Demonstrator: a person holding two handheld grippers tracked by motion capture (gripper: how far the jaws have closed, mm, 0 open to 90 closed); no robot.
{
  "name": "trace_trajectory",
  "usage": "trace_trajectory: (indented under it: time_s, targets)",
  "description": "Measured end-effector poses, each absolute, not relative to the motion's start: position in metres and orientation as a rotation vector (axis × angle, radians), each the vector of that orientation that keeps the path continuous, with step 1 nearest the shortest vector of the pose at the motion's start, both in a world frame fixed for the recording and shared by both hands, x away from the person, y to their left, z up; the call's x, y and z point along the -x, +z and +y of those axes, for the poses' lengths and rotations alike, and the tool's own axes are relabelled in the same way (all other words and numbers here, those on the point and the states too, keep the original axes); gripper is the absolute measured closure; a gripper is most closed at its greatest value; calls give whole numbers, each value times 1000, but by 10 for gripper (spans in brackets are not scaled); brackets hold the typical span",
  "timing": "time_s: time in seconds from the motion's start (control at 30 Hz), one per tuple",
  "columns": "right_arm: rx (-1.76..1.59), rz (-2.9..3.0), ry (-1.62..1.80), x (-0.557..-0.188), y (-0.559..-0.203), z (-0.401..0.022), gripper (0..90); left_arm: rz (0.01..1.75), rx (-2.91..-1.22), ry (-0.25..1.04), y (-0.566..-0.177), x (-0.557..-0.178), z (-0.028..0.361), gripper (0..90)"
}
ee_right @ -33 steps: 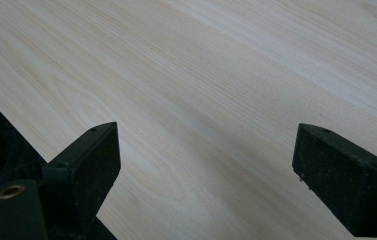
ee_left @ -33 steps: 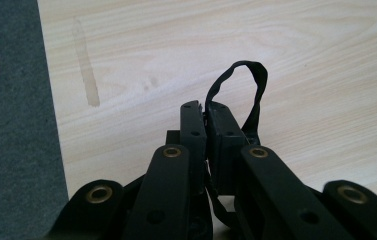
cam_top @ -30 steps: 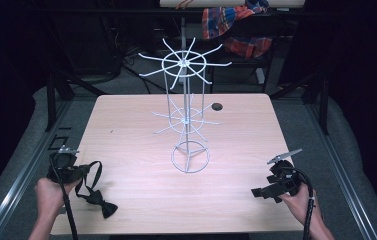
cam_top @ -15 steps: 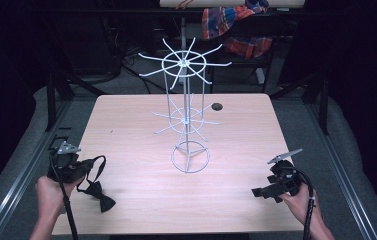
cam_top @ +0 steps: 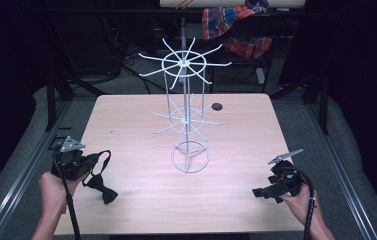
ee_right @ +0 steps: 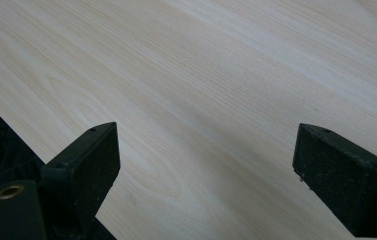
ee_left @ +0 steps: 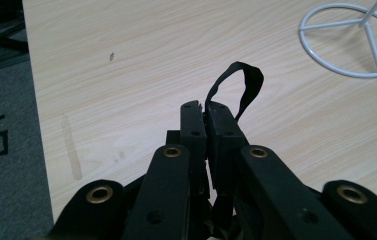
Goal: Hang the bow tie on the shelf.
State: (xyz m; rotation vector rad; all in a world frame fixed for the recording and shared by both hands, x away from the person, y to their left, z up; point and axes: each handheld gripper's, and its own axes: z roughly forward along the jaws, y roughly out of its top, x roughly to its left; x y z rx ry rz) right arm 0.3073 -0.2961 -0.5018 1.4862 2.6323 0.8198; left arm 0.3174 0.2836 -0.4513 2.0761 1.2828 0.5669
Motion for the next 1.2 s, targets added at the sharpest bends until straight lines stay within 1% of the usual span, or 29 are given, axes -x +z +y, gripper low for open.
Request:
trace_trajectory:
  time_s: [0.43,1.2]
  targets:
    - [-1489,2635,813,-308,-503,-296,108,1214,-2117,563,-443,-318,264,872]
    - [-1497,2634,810,-308,-502,-299,106,1092,-2135,549,-431,-323,229,872]
